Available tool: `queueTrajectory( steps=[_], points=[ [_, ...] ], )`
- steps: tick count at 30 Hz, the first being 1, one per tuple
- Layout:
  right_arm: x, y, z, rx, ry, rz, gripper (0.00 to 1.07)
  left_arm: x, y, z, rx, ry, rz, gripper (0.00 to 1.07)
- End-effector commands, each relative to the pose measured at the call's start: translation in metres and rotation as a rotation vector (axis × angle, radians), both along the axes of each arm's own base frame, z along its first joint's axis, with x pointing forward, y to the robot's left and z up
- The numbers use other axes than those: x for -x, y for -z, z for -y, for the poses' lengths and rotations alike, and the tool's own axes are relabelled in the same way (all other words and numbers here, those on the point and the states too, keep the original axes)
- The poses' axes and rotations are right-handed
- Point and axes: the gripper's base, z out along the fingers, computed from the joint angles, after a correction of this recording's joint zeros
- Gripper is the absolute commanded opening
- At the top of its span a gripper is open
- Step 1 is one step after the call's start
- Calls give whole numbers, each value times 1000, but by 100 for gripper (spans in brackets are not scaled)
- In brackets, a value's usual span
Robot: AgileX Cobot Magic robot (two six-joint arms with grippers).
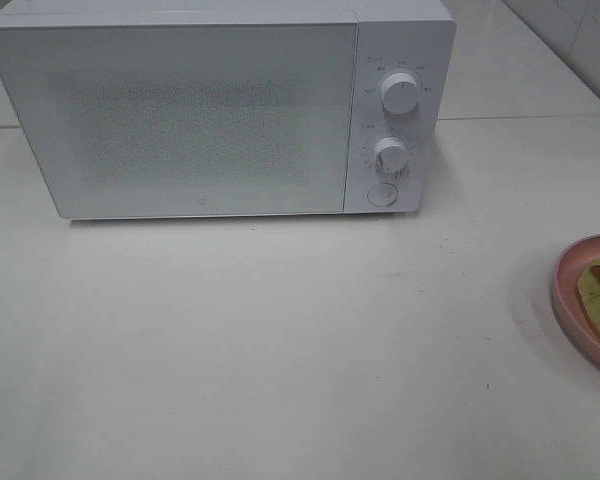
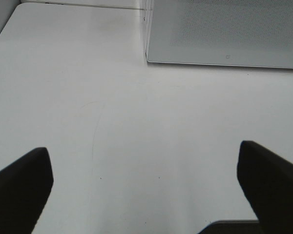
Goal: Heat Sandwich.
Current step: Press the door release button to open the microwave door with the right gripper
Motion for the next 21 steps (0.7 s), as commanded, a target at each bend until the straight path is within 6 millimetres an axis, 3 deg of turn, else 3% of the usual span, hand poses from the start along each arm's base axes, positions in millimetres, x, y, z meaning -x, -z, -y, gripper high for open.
queueTrajectory(
  steps=[1, 21],
  points=[
    [-10, -6, -1, -1, -6, 32, 76, 3, 0, 0, -1, 7, 34, 97],
    [-94, 3, -4, -3, 0, 98, 77, 3, 0, 0, -1, 7, 34, 97]
  ],
)
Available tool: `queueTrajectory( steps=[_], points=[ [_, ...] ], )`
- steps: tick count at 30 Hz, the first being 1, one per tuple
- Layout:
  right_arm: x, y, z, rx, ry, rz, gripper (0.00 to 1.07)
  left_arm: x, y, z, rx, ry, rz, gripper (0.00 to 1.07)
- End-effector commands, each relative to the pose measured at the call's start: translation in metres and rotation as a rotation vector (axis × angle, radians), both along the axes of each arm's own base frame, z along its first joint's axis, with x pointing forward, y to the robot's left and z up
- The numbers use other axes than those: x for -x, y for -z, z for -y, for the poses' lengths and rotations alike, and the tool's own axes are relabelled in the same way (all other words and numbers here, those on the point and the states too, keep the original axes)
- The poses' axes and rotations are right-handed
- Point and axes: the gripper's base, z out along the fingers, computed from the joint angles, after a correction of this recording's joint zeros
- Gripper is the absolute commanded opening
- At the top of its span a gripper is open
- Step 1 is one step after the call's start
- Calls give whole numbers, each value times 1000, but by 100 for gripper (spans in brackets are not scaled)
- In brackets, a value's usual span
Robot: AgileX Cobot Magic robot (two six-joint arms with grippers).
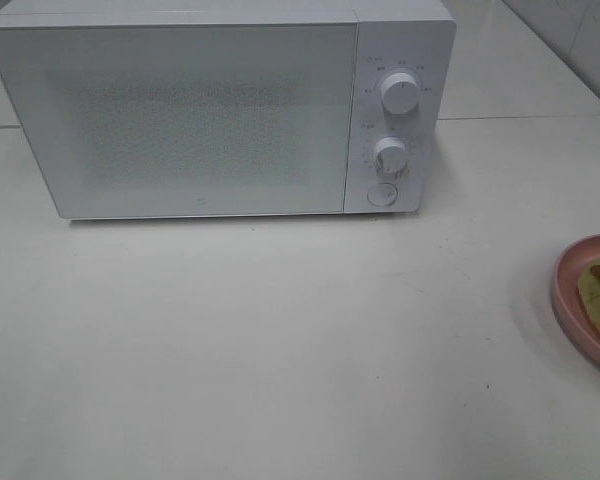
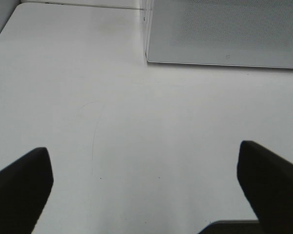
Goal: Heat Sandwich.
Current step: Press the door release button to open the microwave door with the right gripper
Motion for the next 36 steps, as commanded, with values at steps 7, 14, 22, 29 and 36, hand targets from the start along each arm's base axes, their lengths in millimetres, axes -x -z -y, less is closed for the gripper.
queueTrajectory(
  steps=[7, 14, 22, 29, 36],
  points=[
    [-33, 9, -2, 0, -2, 46, 76, 3, 0, 0, -1, 7, 34, 97],
    [-65, 23, -3, -34, 20, 118, 76, 3, 0, 0, -1, 7, 34, 97],
    [-82, 45, -17, -34, -40, 141, 76, 3, 0, 0, -1, 7, 34, 97],
    [-82, 72, -37, -14, -69, 211, 76, 3, 0, 0, -1, 7, 34, 97],
    [-77, 84, -52, 44, -19, 262, 76, 3, 0, 0, -1, 7, 34, 97]
  ],
)
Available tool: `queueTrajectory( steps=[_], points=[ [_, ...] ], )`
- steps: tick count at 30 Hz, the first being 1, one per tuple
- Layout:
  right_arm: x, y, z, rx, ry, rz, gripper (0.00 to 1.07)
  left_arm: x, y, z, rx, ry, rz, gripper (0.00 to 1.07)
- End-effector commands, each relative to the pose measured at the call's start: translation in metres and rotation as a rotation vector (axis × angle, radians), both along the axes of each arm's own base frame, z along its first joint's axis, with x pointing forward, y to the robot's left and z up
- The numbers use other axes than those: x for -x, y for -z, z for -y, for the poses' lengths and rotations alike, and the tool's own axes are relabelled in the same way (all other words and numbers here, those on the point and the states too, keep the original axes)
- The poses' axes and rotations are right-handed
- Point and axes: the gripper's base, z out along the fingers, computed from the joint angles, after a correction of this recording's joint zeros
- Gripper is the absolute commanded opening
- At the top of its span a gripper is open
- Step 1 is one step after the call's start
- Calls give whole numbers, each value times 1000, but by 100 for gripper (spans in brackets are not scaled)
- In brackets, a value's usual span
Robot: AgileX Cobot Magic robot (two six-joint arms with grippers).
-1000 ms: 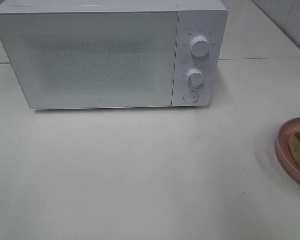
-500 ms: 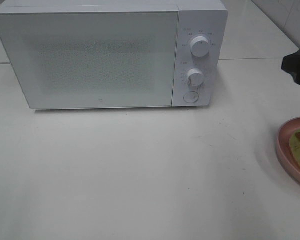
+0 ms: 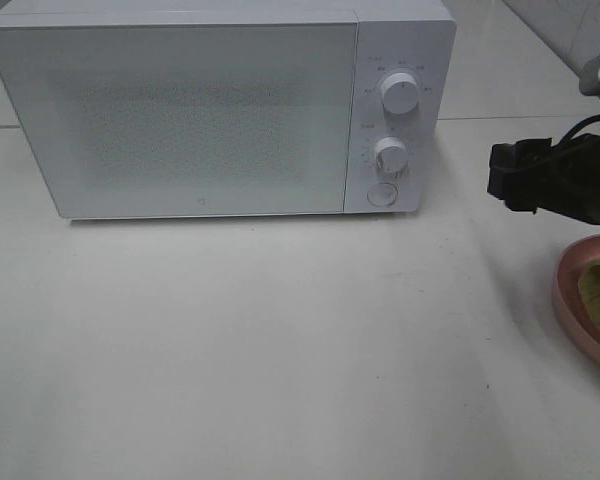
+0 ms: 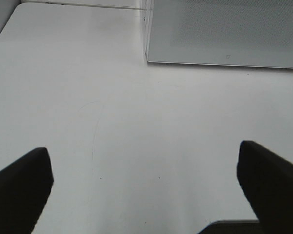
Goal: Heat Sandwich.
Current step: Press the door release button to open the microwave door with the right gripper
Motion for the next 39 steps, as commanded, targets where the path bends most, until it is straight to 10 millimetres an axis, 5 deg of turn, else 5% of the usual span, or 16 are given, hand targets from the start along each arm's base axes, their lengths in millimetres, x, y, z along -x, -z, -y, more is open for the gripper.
queueTrajectory(
  steps=[1, 21, 39],
  points=[
    [1, 1, -7, 37, 53, 53, 76, 3, 0, 0, -1, 7, 34, 97],
    [21, 41, -69, 125, 41, 53, 76, 3, 0, 0, -1, 7, 34, 97],
    [20, 48, -83, 21, 54, 2, 76, 3, 0, 0, -1, 7, 34, 97]
  ],
)
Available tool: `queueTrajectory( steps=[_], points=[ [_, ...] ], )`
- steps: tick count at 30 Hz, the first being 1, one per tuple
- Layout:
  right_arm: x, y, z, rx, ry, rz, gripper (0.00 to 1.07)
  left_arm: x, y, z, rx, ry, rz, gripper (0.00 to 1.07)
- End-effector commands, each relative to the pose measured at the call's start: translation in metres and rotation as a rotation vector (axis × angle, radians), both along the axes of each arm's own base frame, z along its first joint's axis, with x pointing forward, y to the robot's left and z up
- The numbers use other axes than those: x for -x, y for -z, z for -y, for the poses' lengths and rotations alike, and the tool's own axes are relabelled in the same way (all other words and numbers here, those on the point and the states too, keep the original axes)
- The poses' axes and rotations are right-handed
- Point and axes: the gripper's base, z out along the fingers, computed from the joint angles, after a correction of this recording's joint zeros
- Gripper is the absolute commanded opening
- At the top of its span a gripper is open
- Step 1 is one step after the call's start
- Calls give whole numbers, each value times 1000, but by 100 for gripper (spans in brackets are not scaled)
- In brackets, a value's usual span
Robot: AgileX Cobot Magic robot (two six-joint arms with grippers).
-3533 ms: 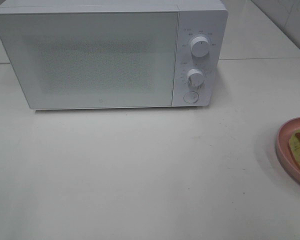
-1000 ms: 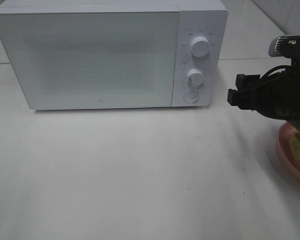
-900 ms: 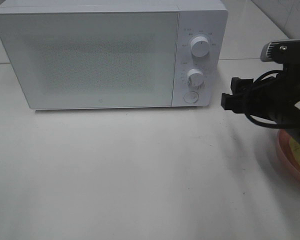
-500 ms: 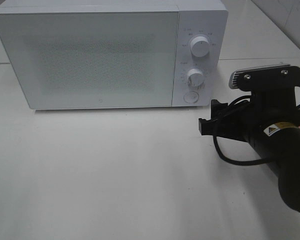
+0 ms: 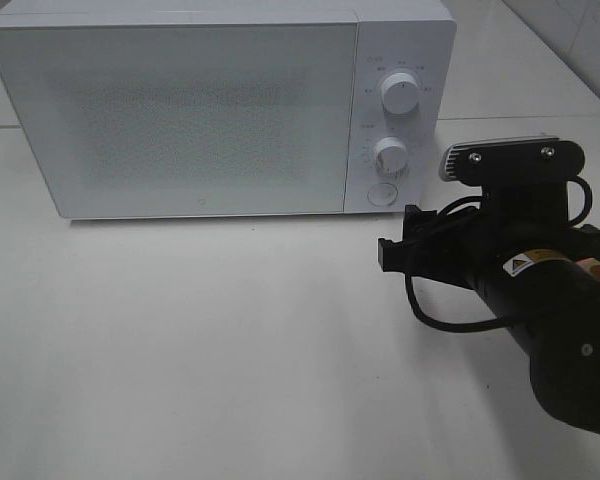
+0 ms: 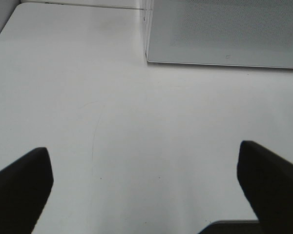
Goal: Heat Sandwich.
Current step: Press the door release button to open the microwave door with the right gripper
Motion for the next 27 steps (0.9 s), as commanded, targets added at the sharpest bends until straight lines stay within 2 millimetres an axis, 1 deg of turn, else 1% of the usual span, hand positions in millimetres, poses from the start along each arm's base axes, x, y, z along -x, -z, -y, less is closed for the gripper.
queueTrajectory(
  steps=[1, 5, 7, 8, 9, 10, 11, 12, 14, 15, 17, 18, 20, 22, 25, 27],
  points=[
    [0, 0, -3, -92, 22, -9, 76, 3, 0, 0, -1, 7, 34, 97],
    [0, 0, -3, -161, 50, -10, 76, 3, 0, 0, -1, 7, 34, 97],
    [0, 0, -3, -259, 89, -12, 76, 3, 0, 0, -1, 7, 34, 97],
    [0, 0, -3, -259, 89, -12, 76, 3, 0, 0, -1, 7, 34, 97],
    [0, 0, -3, -300, 105, -13, 76, 3, 0, 0, -1, 7, 34, 97],
    [0, 0, -3, -383, 138, -12, 76, 3, 0, 0, -1, 7, 34, 97],
    [0, -1, -3, -421, 154, -10, 76, 3, 0, 0, -1, 7, 34, 97],
    [0, -1, -3, -421, 154, -10, 76, 3, 0, 0, -1, 7, 34, 97],
    [0, -1, -3, -517, 192, -10, 76, 3, 0, 0, -1, 7, 34, 97],
    [0, -1, -3, -605, 227, -12, 76, 3, 0, 0, -1, 7, 34, 97],
    [0, -1, -3, -697, 263, -13, 76, 3, 0, 0, -1, 7, 34, 97],
    [0, -1, -3, -697, 263, -13, 76, 3, 0, 0, -1, 7, 34, 97],
    [0, -1, -3, -820, 311, -16, 76, 3, 0, 0, -1, 7, 34, 97],
    [0, -1, -3, -853, 325, -16, 76, 3, 0, 0, -1, 7, 34, 97],
    [0, -1, -3, -1029, 394, -20, 76, 3, 0, 0, -1, 7, 34, 97],
    [0, -1, -3, -1063, 408, -20, 76, 3, 0, 0, -1, 7, 34, 97]
  ],
)
